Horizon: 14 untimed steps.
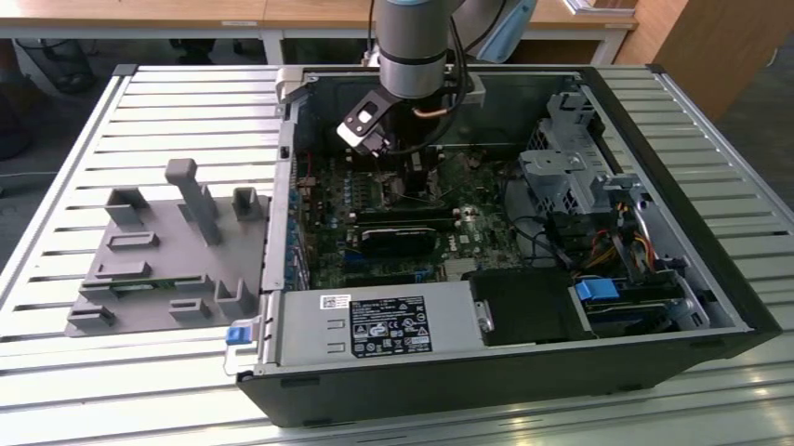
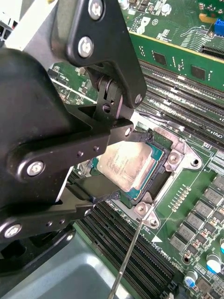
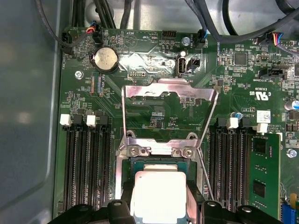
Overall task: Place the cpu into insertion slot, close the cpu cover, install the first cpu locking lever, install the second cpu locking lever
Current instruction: 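Place the cpu into insertion slot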
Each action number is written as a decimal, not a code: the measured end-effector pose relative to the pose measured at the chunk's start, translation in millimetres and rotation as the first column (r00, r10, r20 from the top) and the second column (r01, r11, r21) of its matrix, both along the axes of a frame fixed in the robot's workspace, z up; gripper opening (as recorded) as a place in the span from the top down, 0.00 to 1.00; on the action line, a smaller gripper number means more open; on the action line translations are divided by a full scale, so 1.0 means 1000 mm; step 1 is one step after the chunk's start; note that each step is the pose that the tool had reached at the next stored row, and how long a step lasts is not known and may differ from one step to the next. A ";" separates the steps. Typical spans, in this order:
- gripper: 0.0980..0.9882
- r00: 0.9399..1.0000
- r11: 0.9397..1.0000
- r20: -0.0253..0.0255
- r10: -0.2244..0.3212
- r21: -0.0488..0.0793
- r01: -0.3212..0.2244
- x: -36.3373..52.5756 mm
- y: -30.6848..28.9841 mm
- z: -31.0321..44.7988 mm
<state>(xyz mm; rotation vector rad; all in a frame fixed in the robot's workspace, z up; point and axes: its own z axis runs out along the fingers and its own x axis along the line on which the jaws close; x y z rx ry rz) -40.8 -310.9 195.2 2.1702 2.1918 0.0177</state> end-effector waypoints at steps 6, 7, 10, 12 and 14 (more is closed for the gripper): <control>0.52 1.000 1.000 0.000 0.000 0.000 0.000 0.0000 0.0000 -0.0007; 0.52 1.000 1.000 0.000 0.000 0.000 0.000 0.0000 0.0000 -0.0007; 0.52 1.000 1.000 0.000 0.000 0.000 0.000 0.0000 0.0000 -0.0007; 0.51 1.000 1.000 0.001 0.000 0.002 0.000 0.0002 0.0003 -0.0013; 0.44 1.000 1.000 0.000 0.000 0.001 0.000 0.0001 0.0001 -0.0011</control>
